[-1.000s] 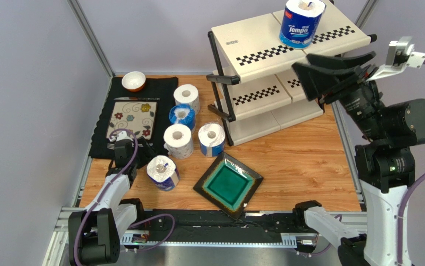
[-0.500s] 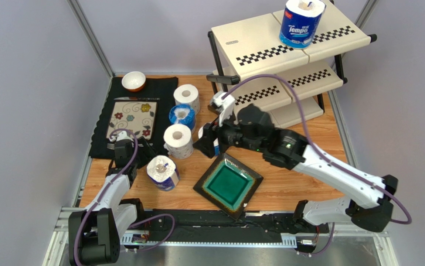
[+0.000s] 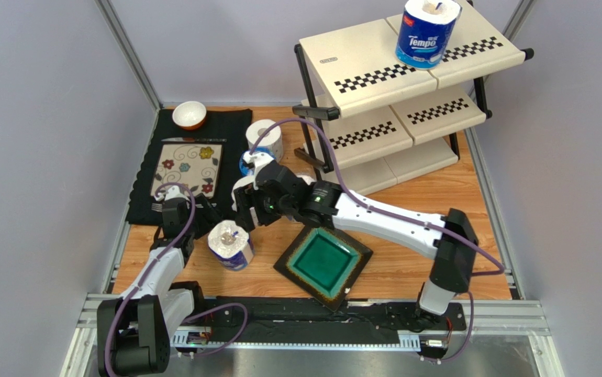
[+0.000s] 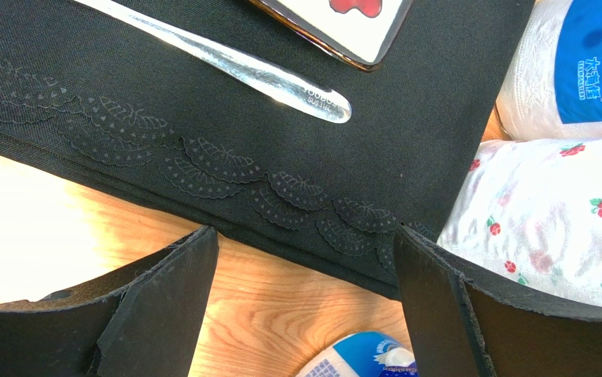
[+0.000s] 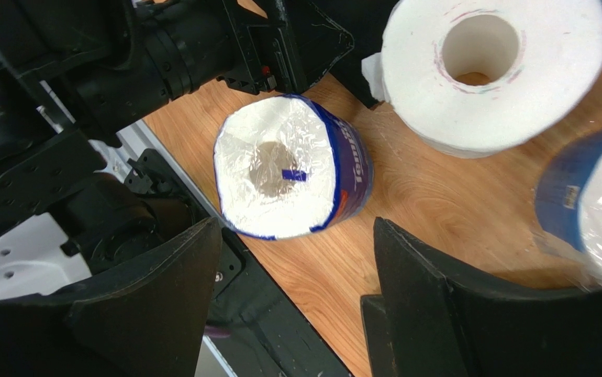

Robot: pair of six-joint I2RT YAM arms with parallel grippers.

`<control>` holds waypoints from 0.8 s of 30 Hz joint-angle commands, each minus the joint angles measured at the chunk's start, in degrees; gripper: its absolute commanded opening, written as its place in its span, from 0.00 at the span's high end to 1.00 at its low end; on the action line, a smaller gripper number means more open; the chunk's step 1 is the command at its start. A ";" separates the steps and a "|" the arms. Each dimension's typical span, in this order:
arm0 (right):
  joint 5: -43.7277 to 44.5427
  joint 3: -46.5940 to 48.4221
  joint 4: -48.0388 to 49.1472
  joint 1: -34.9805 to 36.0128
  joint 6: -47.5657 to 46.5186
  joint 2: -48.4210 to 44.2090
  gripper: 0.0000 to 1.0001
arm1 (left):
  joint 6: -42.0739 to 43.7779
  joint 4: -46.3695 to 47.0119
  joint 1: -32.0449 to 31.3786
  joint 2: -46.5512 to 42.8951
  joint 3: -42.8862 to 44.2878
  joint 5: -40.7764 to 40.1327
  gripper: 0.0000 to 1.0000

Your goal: Place and organize the paper towels onto the shelf

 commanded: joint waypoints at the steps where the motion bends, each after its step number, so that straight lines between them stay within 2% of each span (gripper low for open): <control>1: -0.75 6.79 -2.40 0.53 4.18 5.13 0.25 | -0.69 -1.62 0.46 0.11 -1.23 0.60 0.10; 6: -1.10 8.56 -2.40 0.62 4.80 9.62 0.25 | -0.69 -1.70 0.37 0.54 -1.23 0.51 0.10; 14: 1.53 8.21 -1.70 0.53 4.89 13.05 0.25 | -0.69 -1.62 0.37 0.72 -1.31 0.34 0.10; 24: 0.75 8.12 -0.38 0.53 5.33 16.57 0.27 | -0.60 -1.70 0.37 1.16 -1.14 0.43 0.10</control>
